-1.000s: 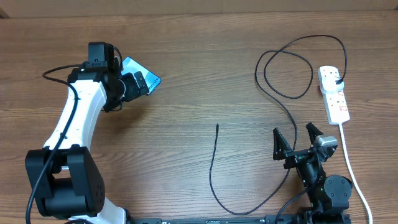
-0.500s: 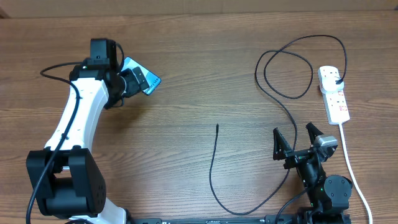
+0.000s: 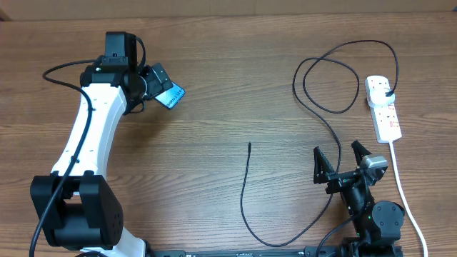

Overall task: Plug charger to phone and switch on socket
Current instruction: 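Lower the left gripper over the phone's bottom edge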

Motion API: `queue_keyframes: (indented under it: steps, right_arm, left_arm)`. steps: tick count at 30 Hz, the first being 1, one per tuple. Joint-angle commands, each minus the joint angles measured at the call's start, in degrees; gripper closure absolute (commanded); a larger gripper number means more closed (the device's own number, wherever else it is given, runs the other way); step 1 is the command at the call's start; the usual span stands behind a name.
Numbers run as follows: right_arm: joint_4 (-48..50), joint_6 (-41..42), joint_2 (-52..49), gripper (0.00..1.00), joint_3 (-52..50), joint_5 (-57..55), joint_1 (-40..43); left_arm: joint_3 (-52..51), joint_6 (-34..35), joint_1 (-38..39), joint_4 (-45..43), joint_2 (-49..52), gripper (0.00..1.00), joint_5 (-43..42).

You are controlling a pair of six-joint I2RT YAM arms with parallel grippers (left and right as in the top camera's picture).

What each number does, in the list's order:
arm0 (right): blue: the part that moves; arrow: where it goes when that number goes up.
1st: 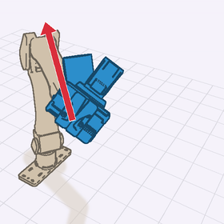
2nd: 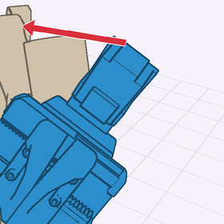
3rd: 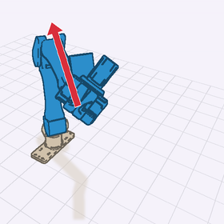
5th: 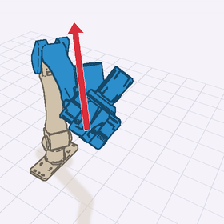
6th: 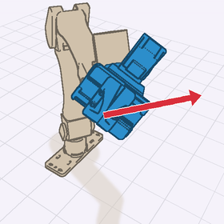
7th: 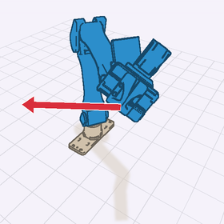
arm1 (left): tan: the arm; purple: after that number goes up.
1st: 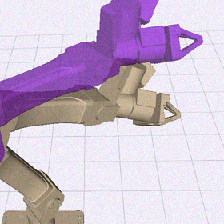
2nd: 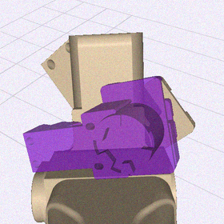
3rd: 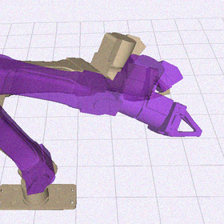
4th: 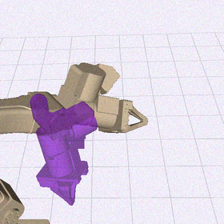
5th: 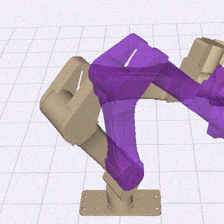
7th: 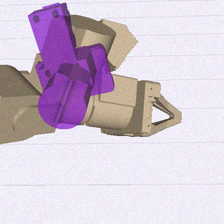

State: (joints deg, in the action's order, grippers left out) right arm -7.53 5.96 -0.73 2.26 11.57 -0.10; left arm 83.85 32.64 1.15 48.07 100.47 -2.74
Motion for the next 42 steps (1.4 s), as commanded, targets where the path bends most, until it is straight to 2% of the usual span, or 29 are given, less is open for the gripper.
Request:
queue_keyframes:
  steps: [1, 14, 24, 42]
  right_arm:
    - [0.1, -0.2, 0.4, 0.0, -0.3, -0.6, -0.2]
    - [0.1, -0.2, 0.4, 0.0, -0.3, -0.6, -0.2]
    - [0.1, -0.2, 0.4, 0.0, -0.3, -0.6, -0.2]
    - [0.1, -0.2, 0.4, 0.0, -0.3, -0.6, -0.2]
  left_arm:
    - [2.3, 2.6, 0.2, 0.0, 0.9, 0.0, 0.8]
    - [15.1, 4.4, 2.3, 7.0, 12.7, 0.0, 1.7]
    - [15.3, 12.2, 2.8, 7.6, 13.4, 0.0, 7.2]
    - [15.3, 12.6, 3.1, 8.3, 13.7, 0.0, 7.2]
